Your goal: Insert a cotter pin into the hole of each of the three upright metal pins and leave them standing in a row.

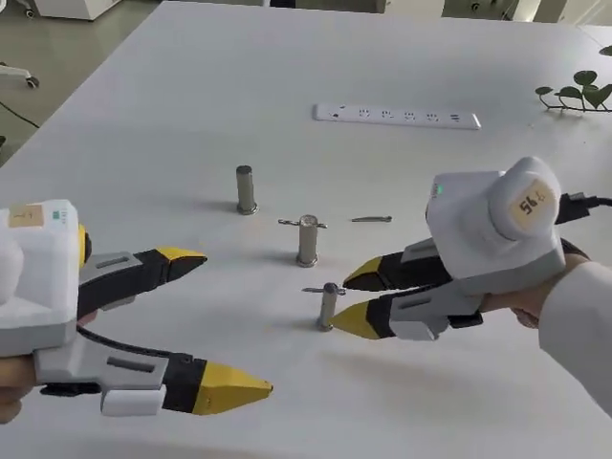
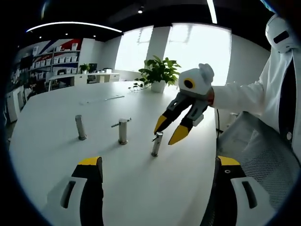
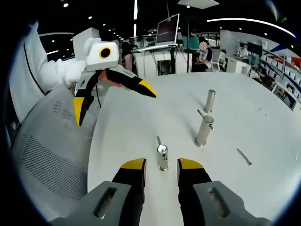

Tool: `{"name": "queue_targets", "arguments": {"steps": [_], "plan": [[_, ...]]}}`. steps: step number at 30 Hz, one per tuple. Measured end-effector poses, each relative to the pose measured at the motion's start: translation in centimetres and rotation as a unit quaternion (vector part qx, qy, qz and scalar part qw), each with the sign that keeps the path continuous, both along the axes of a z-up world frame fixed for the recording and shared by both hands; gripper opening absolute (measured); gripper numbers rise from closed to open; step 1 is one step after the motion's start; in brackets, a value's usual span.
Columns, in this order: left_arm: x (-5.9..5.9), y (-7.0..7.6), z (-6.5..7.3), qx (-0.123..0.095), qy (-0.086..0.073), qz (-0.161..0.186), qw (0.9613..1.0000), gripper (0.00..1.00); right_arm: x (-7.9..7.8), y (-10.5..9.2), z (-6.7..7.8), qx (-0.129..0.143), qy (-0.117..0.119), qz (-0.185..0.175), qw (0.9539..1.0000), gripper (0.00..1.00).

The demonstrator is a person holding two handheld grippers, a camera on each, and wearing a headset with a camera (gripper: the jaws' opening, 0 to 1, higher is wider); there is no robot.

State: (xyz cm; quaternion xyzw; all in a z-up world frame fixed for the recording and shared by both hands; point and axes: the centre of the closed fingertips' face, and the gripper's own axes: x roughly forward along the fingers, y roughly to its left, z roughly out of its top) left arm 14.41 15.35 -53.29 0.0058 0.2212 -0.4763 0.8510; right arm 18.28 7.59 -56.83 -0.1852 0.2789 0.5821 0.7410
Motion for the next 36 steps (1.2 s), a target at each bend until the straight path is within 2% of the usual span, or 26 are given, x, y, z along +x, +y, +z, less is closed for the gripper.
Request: {"name": "queue_targets", "arguments": {"steps": [2, 3, 4, 8, 11, 18, 22, 31, 36], "plan": [[-0.2, 0.3, -0.1, 0.004, 0.000, 0.005, 1.0000, 0.99, 0.1, 0.4, -0.2, 0.005, -0.004, 0.003, 1.0000, 0.18], [-0.3, 0.3, -0.2, 0.005, 0.001, 0.006, 1.0000, 0.99, 0.2, 0.5, -0.4, 0.002, -0.013, 0.006, 0.9999, 0.15], [-0.5, 0.3, -0.3, 0.005, 0.002, 0.006, 1.0000, 0.99, 0.2, 0.5, -0.7, -0.004, -0.013, 0.010, 0.9999, 0.12], [-1.2, 0.2, -0.9, 0.018, 0.010, -0.002, 0.9998, 0.99, 0.3, 0.7, -1.2, -0.011, -0.015, 0.016, 0.9997, 0.13], [-1.4, 0.2, -0.8, 0.015, 0.011, 0.004, 0.9998, 0.99, 0.1, 0.9, -1.3, -0.010, -0.009, 0.022, 0.9997, 0.11], [-1.6, 0.3, 0.1, 0.005, 0.004, 0.023, 0.9997, 0.99, 0.2, 1.0, -1.6, -0.011, -0.011, 0.028, 0.9995, 0.05], [-1.3, 0.9, 0.1, 0.013, 0.002, 0.039, 0.9991, 0.99, 0.1, 1.0, -1.7, -0.007, -0.007, 0.029, 0.9995, 0.05], [-0.7, 1.7, 1.3, 0.008, -0.010, 0.063, 0.9979, 0.99, 0.2, 1.1, -2.1, -0.007, -0.016, 0.039, 0.9991, 0.05], [-0.6, 1.8, 1.4, 0.008, -0.008, 0.065, 0.9978, 0.99, 0.2, 1.3, -2.2, -0.003, -0.022, 0.040, 0.9989, 0.05]]}}
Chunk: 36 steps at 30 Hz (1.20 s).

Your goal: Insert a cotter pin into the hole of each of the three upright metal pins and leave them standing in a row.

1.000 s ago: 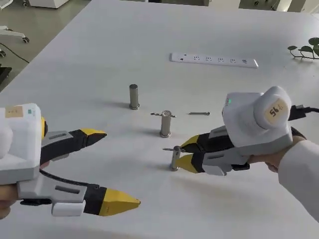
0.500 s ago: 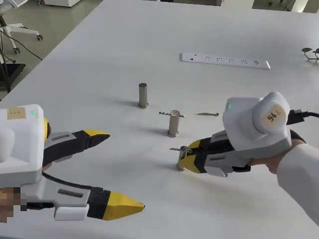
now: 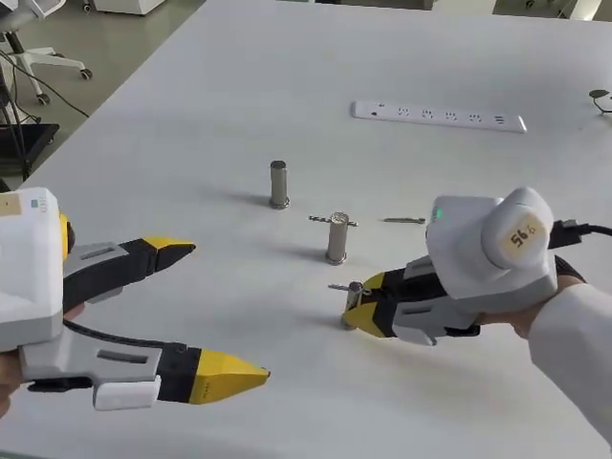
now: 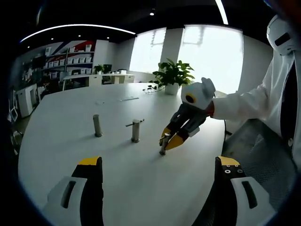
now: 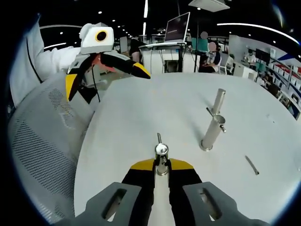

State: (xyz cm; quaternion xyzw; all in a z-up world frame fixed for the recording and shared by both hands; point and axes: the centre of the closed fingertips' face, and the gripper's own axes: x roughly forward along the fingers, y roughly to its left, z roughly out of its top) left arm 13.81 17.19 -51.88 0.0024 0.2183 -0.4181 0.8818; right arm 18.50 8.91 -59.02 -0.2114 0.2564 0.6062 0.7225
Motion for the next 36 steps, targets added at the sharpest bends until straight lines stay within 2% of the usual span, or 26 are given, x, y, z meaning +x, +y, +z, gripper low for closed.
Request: {"name": "queue_targets", "arguments": {"steps": [7, 9, 11, 13, 17, 19, 22, 24, 26, 34, 36], "plan": [[0.2, -0.2, -0.1, 0.004, 0.001, 0.000, 1.0000, 0.99, 0.1, 0.0, 0.1, 0.012, -0.009, -0.004, 0.9999, 0.04], [0.2, -0.2, -0.2, 0.004, 0.003, 0.001, 1.0000, 0.99, 0.3, -0.1, 0.6, 0.023, -0.011, -0.003, 0.9997, 0.04], [0.2, -0.2, -0.3, 0.002, 0.006, 0.000, 1.0000, 0.99, 1.0, -0.4, 1.6, 0.039, -0.014, -0.006, 0.9991, 0.04], [0.1, -0.2, -0.6, 0.007, 0.011, -0.003, 0.9999, 0.99, 2.0, -0.9, 2.5, 0.040, -0.027, 0.001, 0.9988, 0.04], [0.2, -0.2, -0.8, 0.010, 0.014, -0.005, 0.9998, 0.99, 4.4, -1.9, 3.5, 0.045, -0.038, 0.007, 0.9983, 0.04], [0.3, -0.2, -0.7, 0.007, 0.013, -0.003, 0.9999, 0.99, 5.7, -2.6, 3.6, 0.049, -0.040, 0.007, 0.9980, 0.04], [0.4, -0.1, -0.6, 0.008, 0.013, -0.003, 0.9999, 0.99, 6.3, -3.1, 3.7, 0.050, -0.037, 0.009, 0.9980, 0.04], [0.3, 0.3, -1.4, 0.027, 0.020, -0.002, 0.9994, 0.99, 6.9, -3.5, 3.4, 0.038, -0.043, 0.017, 0.9982, 0.04], [0.2, 0.4, -1.8, 0.029, 0.024, -0.001, 0.9993, 0.99, 7.6, -3.8, 3.2, 0.033, -0.043, 0.024, 0.9982, 0.04], [0.2, 0.9, -1.8, 0.021, 0.029, 0.017, 0.9992, 0.99, 8.2, -4.1, 2.1, 0.011, -0.037, 0.055, 0.9977, 0.04], [0.2, 1.5, -2.2, 0.032, 0.034, 0.028, 0.9985, 0.99, 8.3, -3.9, 1.9, 0.007, -0.037, 0.060, 0.9975, 0.04]]}}
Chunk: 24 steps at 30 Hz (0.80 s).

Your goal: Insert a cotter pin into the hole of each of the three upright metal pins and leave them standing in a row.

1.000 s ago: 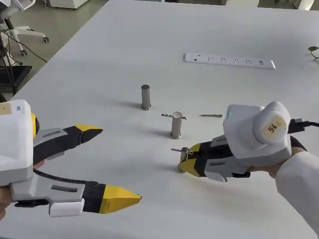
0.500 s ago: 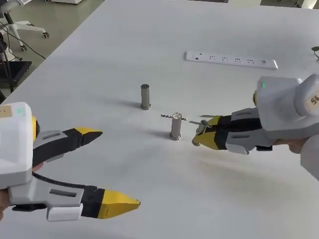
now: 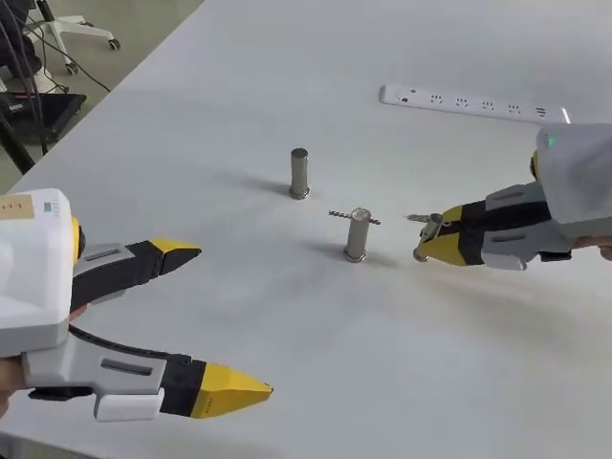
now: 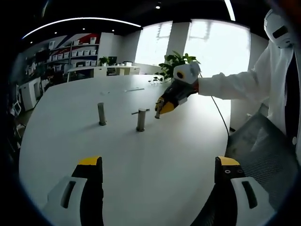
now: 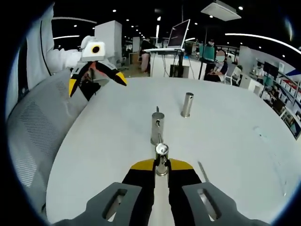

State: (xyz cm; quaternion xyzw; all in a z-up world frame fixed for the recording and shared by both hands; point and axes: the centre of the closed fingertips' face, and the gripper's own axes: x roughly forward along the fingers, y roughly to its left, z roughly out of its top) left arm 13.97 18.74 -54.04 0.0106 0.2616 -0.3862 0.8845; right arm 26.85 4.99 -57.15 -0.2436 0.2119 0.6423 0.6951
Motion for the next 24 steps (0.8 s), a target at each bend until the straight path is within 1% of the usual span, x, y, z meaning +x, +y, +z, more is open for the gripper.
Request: {"name": "queue_targets", "arguments": {"steps": [1, 2, 4, 7, 10, 12, 15, 16, 18, 21, 24], "plan": [[0.0, 0.4, -0.2, 0.009, 0.001, 0.006, 0.9999, 0.99, 0.1, 0.0, -0.1, 0.000, 0.001, 0.000, 1.0000, 0.04], [0.0, 0.5, -0.3, 0.011, -0.001, 0.008, 0.9999, 0.99, 0.2, 0.1, -0.2, 0.000, 0.002, 0.000, 1.0000, 0.04], [-0.1, 0.9, -0.3, 0.004, 0.001, 0.018, 0.9998, 0.99, 0.2, 0.2, -0.4, -0.001, 0.003, 0.001, 1.0000, 0.04], [-0.2, 1.3, -0.2, 0.000, 0.004, 0.030, 0.9995, 0.99, 0.0, 0.3, -0.7, -0.004, 0.004, 0.010, 0.9999, 0.04], [-0.3, 1.5, -0.1, -0.001, 0.002, 0.037, 0.9993, 0.99, -0.1, 0.2, -0.9, -0.004, 0.006, 0.013, 0.9999, 0.04], [-0.2, 1.7, 0.1, -0.005, 0.000, 0.047, 0.9989, 0.99, 0.3, 0.1, -1.2, -0.002, 0.008, 0.011, 0.9999, 0.04], [-0.2, 1.8, 0.2, -0.007, -0.002, 0.052, 0.9986, 0.99, 0.4, -0.1, -1.9, -0.001, 0.012, 0.010, 0.9999, 0.04], [-0.3, 1.9, 0.2, -0.007, -0.003, 0.053, 0.9986, 0.99, 0.5, 0.1, -1.7, 0.008, 0.017, 0.006, 0.9998, 0.04], [-0.4, 1.8, 0.1, -0.008, -0.002, 0.054, 0.9985, 0.99, 0.5, 0.1, -1.8, 0.007, 0.016, 0.008, 0.9998, 0.04], [-0.8, 1.7, -0.5, -0.008, 0.004, 0.055, 0.9984, 0.99, 0.6, 0.3, -1.8, 0.007, 0.012, 0.010, 0.9998, 0.04], [-1.2, 1.5, -0.7, -0.012, 0.008, 0.056, 0.9983, 0.99, 0.7, 0.3, -1.9, 0.009, 0.016, 0.011, 0.9998, 0.04]]}}
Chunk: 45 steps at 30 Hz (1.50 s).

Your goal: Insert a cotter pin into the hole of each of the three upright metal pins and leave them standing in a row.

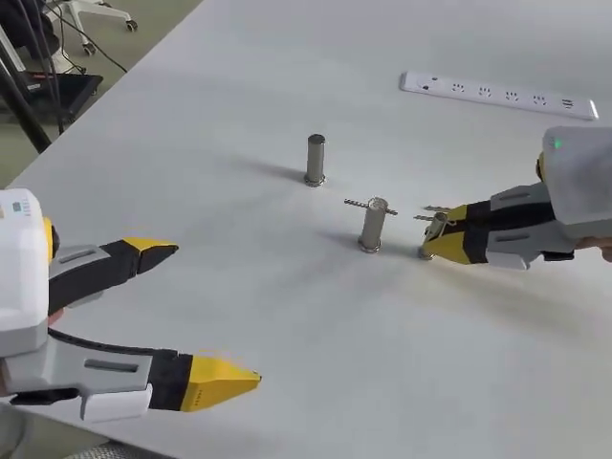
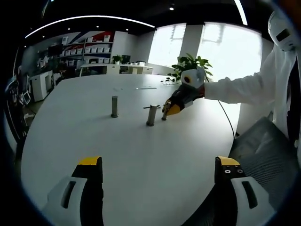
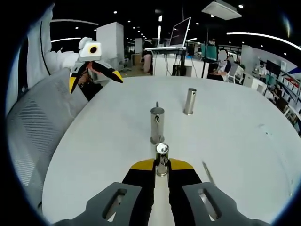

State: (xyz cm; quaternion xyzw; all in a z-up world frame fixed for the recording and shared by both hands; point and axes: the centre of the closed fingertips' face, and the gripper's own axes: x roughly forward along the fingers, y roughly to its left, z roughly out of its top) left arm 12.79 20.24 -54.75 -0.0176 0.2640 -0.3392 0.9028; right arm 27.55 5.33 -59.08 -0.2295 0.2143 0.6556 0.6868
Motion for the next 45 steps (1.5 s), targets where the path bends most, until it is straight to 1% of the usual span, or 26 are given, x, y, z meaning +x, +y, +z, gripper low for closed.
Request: {"name": "queue_targets", "arguments": {"steps": [8, 11, 15, 16, 17, 18, 19, 20, 21, 24, 26, 27, 28, 29, 30, 31, 32, 33, 34, 35, 37, 38, 39, 40, 42, 45], "plan": [[-0.2, 0.0, 0.0, -0.011, 0.000, 0.008, 0.9999, 0.99, 0.1, -0.1, 0.0, 0.000, -0.005, -0.008, 1.0000, 0.06], [-0.1, 0.2, 0.2, -0.011, -0.002, 0.009, 0.9999, 0.99, 0.3, -0.1, 0.5, 0.003, -0.010, -0.018, 0.9998, 0.16], [0.1, 0.1, 0.8, -0.013, -0.010, 0.007, 0.9998, 0.99, 0.3, -0.4, 1.7, 0.011, -0.016, -0.031, 0.9993, 0.19], [0.2, 0.1, 0.9, -0.014, -0.012, 0.006, 0.9998, 0.99, 0.3, -0.5, 2.3, 0.017, -0.015, -0.040, 0.9989, 0.21], [0.4, 0.1, 1.1, -0.015, -0.016, 0.004, 0.9997, 0.99, 0.2, -0.6, 2.7, 0.022, -0.010, -0.048, 0.9986, 0.22], [0.5, 0.0, 1.2, -0.016, -0.018, 0.003, 0.9997, 0.99, 0.0, -0.7, 3.4, 0.035, 0.004, -0.061, 0.9975, 0.24], [0.6, -0.1, 1.4, -0.017, -0.021, 0.001, 0.9996, 0.99, -0.3, -0.9, 3.6, 0.044, 0.021, -0.071, 0.9963, 0.24], [0.7, -0.2, 1.6, -0.019, -0.023, -0.001, 0.9996, 0.99, -0.5, -1.2, 4.1, 0.057, 0.031, -0.083, 0.9944, 0.27], [0.8, -0.2, 1.8, -0.021, -0.025, -0.002, 0.9995, 0.99, -0.7, -1.2, 4.6, 0.064, 0.033, -0.088, 0.9935, 0.33], [1.3, -0.8, 2.4, -0.029, -0.033, -0.011, 0.9990, 0.99, -1.9, -1.8, 5.9, 0.073, 0.037, -0.102, 0.9913, 0.51], [1.5, -1.1, 2.6, -0.033, -0.037, -0.015, 0.9987, 0.99, -2.6, -2.0, 6.7, 0.082, 0.037, -0.113, 0.9895, 0.57], [1.6, -1.3, 2.8, -0.036, -0.039, -0.020, 0.9984, 0.99, -3.1, -2.2, 7.2, 0.087, 0.039, -0.126, 0.9874, 0.58], [1.6, -1.5, 2.9, -0.037, -0.041, -0.022, 0.9983, 0.99, -3.3, -2.4, 7.5, 0.092, 0.041, -0.140, 0.9850, 0.57], [1.7, -1.8, 3.0, -0.037, -0.043, -0.026, 0.9980, 0.99, -3.7, -3.0, 7.6, 0.082, 0.042, -0.156, 0.9835, 0.54], [1.7, -2.0, 3.2, -0.038, -0.045, -0.031, 0.9978, 0.99, -4.1, -3.1, 7.7, 0.083, 0.041, -0.159, 0.9829, 0.53], [1.8, -2.4, 3.2, -0.042, -0.045, -0.037, 0.9974, 0.99, -4.6, -3.2, 8.3, 0.097, 0.046, -0.173, 0.9790, 0.54], [1.7, -2.7, 3.3, -0.044, -0.044, -0.041, 0.9972, 0.99, -5.0, -3.3, 8.6, 0.107, 0.052, -0.180, 0.9765, 0.57], [1.7, -2.8, 3.3, -0.044, -0.044, -0.045, 0.9970, 0.99, -5.3, -3.4, 9.2, 0.123, 0.056, -0.196, 0.9713, 0.61], [1.8, -3.0, 3.4, -0.045, -0.045, -0.047, 0.9968, 0.99, -5.4, -3.5, 9.4, 0.128, 0.056, -0.202, 0.9694, 0.63], [1.9, -3.1, 3.5, -0.048, -0.048, -0.048, 0.9966, 0.99, -5.7, -3.8, 9.8, 0.139, 0.061, -0.217, 0.9643, 0.66], [1.9, -3.5, 3.7, -0.059, -0.048, -0.050, 0.9959, 0.99, -6.2, -4.1, 10.2, 0.152, 0.063, -0.233, 0.9584, 0.72], [2.0, -3.5, 3.7, -0.062, -0.048, -0.051, 0.9956, 0.99, -6.6, -4.5, 10.3, 0.158, 0.068, -0.243, 0.9548, 0.74], [2.0, -3.6, 3.8, -0.062, -0.049, -0.053, 0.9954, 0.99, -6.9, -4.9, 10.1, 0.156, 0.071, -0.252, 0.9524, 0.76], [2.0, -3.7, 3.8, -0.062, -0.051, -0.054, 0.9953, 0.99, -7.2, -5.1, 10.0, 0.155, 0.073, -0.258, 0.9509, 0.78], [2.2, -4.0, 3.9, -0.061, -0.055, -0.055, 0.9951, 0.99, -7.7, -5.6, 9.5, 0.149, 0.075, -0.270, 0.9483, 0.86], [2.3, -4.3, 4.0, -0.069, -0.057, -0.056, 0.9944, 0.99, -8.0, -6.2, 8.9, 0.140, 0.077, -0.287, 0.9446, 0.95]]}}
